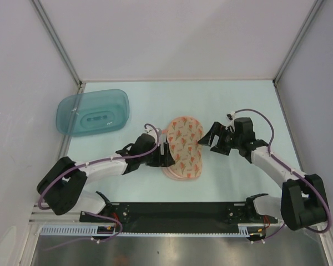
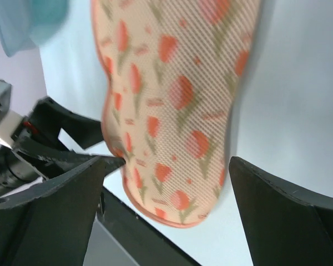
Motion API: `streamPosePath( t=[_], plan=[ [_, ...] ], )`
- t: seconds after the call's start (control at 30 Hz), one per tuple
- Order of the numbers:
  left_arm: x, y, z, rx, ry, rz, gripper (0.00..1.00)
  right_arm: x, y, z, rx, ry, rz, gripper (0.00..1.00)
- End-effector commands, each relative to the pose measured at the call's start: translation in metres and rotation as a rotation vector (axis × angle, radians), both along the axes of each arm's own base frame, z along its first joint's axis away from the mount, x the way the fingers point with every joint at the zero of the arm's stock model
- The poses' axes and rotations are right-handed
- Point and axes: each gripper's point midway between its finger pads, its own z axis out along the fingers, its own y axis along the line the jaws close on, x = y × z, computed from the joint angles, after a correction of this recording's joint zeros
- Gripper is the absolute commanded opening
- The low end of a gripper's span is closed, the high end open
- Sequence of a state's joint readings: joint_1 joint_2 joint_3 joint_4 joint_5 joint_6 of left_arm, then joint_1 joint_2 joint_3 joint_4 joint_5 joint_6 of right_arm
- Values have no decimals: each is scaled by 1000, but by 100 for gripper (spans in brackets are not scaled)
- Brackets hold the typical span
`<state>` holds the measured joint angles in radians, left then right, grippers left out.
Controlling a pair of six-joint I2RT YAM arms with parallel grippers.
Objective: Place the bra in the laundry bag and zip it closed
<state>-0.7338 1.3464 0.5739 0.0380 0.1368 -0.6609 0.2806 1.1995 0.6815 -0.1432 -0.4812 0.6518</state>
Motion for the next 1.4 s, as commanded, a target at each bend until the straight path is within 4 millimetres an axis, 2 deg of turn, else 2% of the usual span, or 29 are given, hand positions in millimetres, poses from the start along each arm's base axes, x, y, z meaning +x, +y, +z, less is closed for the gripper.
streamPosePath(
  t=[0.0, 0.03, 0.07, 0.13, 0.23, 0.27, 0.33, 0.37, 0.43, 0.47, 0.5, 0.57, 0.7, 0.83, 0.93, 1.0, 1.03, 1.1, 1.13, 1.2, 1.23, 1.3, 1.33, 1.37],
  plan=[
    [20, -8, 0, 35, -49, -18, 83, -1, 3, -16, 92, 35, 88, 100],
    [20, -8, -2, 32, -38, -20, 83, -4, 2, -26, 113, 81, 88, 100],
    [23, -9, -4, 23, -32, -20, 82, -2, 7, -22, 156, 63, 119, 100],
    [21, -9, -16, 24, 3, -27, 80, -3, 8, -32, 171, 98, 126, 100],
    [24, -4, -26, 11, 20, -17, 70, -6, 12, -40, 153, 105, 133, 100],
    [29, 1, -28, 8, 17, 2, 60, -5, 12, -43, 136, 109, 125, 100],
    [30, 8, -35, 20, 27, 14, 51, -6, 16, -49, 134, 129, 133, 100],
    [32, 12, -37, 23, 27, 21, 43, -6, 19, -49, 143, 125, 143, 98],
    [33, 12, -38, 27, 27, 11, 36, -4, 23, -53, 142, 137, 147, 97],
    [32, 11, -39, 24, 32, 1, 25, -5, 28, -58, 137, 153, 152, 96],
    [32, 10, -40, 26, 35, -3, 20, -4, 31, -60, 138, 159, 152, 96],
    [30, 11, -42, 29, 41, -5, 13, -5, 42, -63, 141, 159, 165, 95],
    [28, 12, -44, 29, 40, -14, 9, -2, 63, -61, 154, 154, 163, 94],
    [26, 14, -44, 37, 31, -20, 8, 5, 77, -59, 179, 147, 141, 86],
    [29, 14, -33, 29, -4, -32, 8, 6, 85, -57, 224, 149, 124, 69],
    [30, 13, -27, 34, -18, -50, 8, 7, 92, -50, 271, 131, 114, 67],
    [35, 10, -18, 26, -41, -53, 8, 5, 94, -52, 281, 141, 109, 62],
    [38, 13, -14, 50, -52, -56, 8, 8, 98, -47, 311, 113, 101, 53],
    [44, 11, -6, 48, -70, -53, 10, 5, 98, -49, 329, 136, 86, 43],
    [48, 14, -3, 68, -78, -50, 14, 7, 102, -46, 363, 125, 71, 32],
    [56, 16, 6, 84, -112, -27, 26, 7, 103, -47, 379, 145, 51, 25],
    [59, 26, 9, 139, -128, -3, 42, 9, 101, -52, 382, 163, -8, 17],
    [71, 35, 24, 172, -183, 57, 56, 7, 104, -52, 386, 170, -21, 12],
    [74, 42, 32, 195, -210, 92, 61, 8, 105, -51, 400, 187, -54, 12]
  ],
)
